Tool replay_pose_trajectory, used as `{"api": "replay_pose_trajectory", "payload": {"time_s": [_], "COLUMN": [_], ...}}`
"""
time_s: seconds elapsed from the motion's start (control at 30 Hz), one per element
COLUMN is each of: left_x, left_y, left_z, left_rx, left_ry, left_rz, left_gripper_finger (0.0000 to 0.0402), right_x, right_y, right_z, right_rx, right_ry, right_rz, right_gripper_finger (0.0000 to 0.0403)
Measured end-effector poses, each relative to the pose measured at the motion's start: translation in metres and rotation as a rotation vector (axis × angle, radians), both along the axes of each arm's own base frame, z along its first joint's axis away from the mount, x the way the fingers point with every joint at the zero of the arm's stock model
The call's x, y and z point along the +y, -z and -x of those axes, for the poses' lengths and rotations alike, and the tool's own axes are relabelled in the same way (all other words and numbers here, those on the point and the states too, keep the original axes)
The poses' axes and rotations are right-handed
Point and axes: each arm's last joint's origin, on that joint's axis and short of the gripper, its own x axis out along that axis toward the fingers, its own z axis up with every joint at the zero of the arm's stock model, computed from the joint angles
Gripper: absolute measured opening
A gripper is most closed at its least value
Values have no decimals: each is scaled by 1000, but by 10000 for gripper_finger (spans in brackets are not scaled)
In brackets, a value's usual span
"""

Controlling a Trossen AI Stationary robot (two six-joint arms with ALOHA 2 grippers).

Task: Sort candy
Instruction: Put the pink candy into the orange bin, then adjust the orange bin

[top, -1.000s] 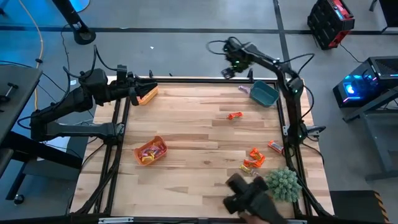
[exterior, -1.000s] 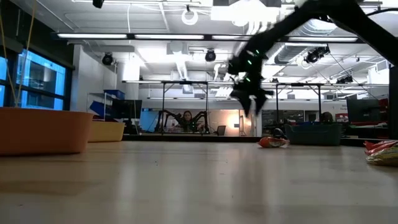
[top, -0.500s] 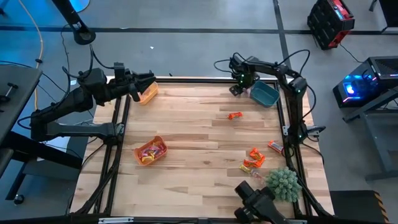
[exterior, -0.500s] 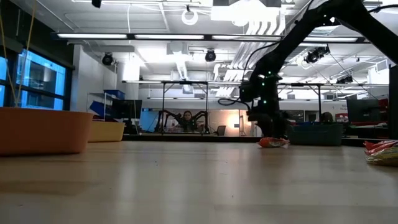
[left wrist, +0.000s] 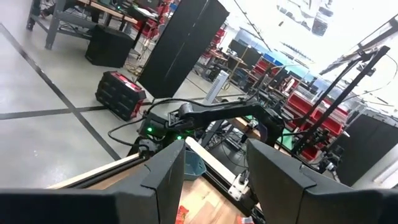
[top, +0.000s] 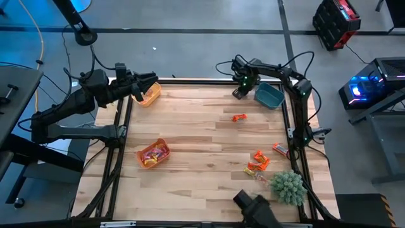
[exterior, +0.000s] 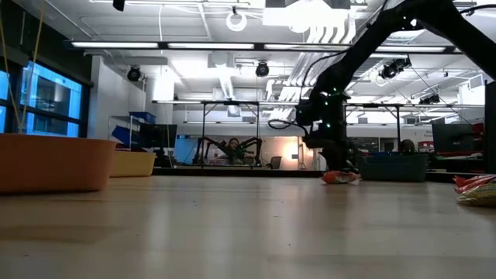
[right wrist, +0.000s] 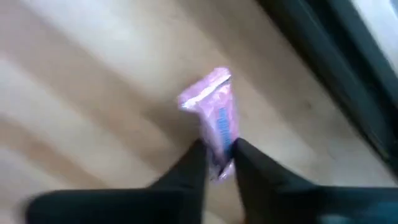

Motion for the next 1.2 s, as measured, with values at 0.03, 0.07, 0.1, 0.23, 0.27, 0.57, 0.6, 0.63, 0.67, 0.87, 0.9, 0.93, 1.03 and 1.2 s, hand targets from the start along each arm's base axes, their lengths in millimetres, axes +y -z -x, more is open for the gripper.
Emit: {"api": "replay_pose_trajectory", "payload": {"time_s": [0.03, 0.07, 0.1, 0.23, 0.27, 0.57, 0.6, 0.63, 0.67, 0.87, 0.9, 0.93, 1.03, 1.2], "left_x": [0, 0, 0, 0, 0, 0, 0, 0, 0, -1, -1, -1, -1, -1], "left_y": [0, 0, 0, 0, 0, 1, 1, 1, 1, 1, 1, 1, 1, 1], "left_z": [0, 0, 0, 0, 0, 0, 0, 0, 0, 0, 0, 0, -1, -1], "left_rx": [-1, -1, -1, 0, 1, 6, 8, 9, 12, 38, 40, 40, 39, 26], "left_ry": [0, 0, 0, 0, 0, 0, 0, 0, 0, 35, 37, 38, 38, 38], "left_rz": [0, 0, 0, 1, 1, 3, 3, 4, 1, -45, -49, -49, -48, -20], "left_gripper_finger": [166, 166, 166, 166, 166, 166, 166, 166, 166, 166, 166, 166, 166, 166], "right_x": [6, 13, 21, 61, 73, 191, 205, 218, 230, 274, 277, 278, 282, 295], "right_y": [-1, -3, -5, -23, -34, -102, -107, -108, -108, -103, -99, -95, -79, -67], "right_z": [-7, -15, -23, -56, -66, -163, -171, -180, -187, -213, -217, -220, -228, -255], "right_rx": [-42, -83, -123, -278, -337, -907, -974, -1028, -1081, -1276, -1291, -1298, -1298, -1287], "right_ry": [-23, -49, -75, -206, -248, -480, -491, -498, -495, -421, -379, -324, -231, -270], "right_rz": [-25, -54, -82, -129, -125, -87, -87, -94, -91, -64, -81, -96, -137, -161], "right_gripper_finger": [22, 19, 23, 11, 7, 3, 4, 5, 5, 6, 6, 8, 22, 85]}}
